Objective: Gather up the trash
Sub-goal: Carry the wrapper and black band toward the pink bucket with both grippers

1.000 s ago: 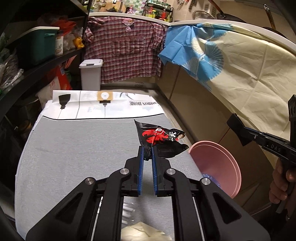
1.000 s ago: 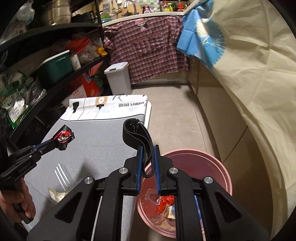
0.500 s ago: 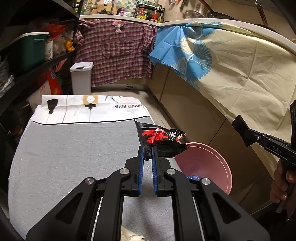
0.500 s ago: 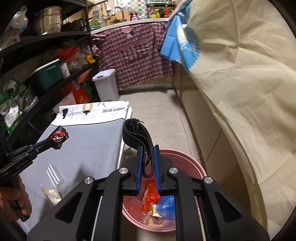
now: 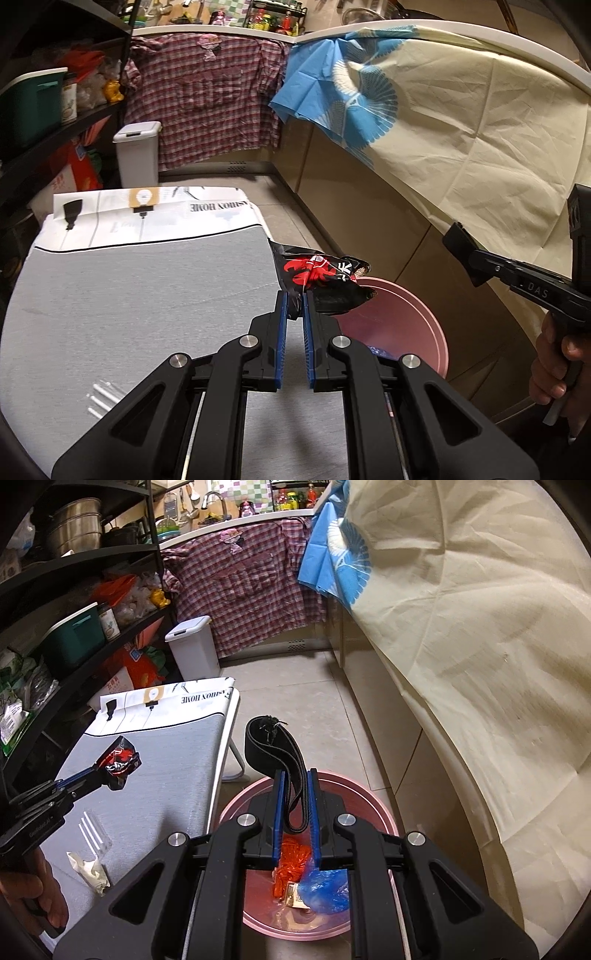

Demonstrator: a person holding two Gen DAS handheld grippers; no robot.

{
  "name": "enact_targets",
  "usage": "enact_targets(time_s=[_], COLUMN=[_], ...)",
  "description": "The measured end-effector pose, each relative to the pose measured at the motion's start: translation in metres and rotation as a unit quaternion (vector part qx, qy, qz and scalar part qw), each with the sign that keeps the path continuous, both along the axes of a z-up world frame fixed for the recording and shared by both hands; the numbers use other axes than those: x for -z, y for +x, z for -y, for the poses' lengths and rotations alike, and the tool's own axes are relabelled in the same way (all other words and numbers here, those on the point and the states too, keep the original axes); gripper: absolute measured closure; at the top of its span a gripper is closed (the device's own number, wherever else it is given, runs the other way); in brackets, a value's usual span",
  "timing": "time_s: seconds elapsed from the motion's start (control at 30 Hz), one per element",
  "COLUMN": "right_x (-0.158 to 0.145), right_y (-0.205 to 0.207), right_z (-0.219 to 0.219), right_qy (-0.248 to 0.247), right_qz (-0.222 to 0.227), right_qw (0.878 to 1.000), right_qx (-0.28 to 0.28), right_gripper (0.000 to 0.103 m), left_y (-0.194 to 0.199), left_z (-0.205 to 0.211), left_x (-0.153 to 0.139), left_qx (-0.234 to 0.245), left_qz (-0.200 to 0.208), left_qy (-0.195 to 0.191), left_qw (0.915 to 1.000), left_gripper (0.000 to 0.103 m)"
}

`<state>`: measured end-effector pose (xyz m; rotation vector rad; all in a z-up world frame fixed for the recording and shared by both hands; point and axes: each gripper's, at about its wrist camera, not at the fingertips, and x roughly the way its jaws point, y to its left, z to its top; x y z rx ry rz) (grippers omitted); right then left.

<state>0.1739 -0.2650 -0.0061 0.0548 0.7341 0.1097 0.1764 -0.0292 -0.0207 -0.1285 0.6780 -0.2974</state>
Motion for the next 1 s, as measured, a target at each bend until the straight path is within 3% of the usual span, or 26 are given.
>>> enact_targets(time_s=[1.0], right_x=[0.018], right_y=[0.010], right_z=[0.015], right_qy=[-0.006], right_qz=[-0.024], right_qw=[0.999], right_qx=[0.021], right_gripper=[0.091], left_y=[0.005], left_z=[0.080], left_x=[0.030], left_qx=[0.074], left_qz=[-0.026], left_qy=[0.014], left_qw=[0.9968], left_gripper=[0.095])
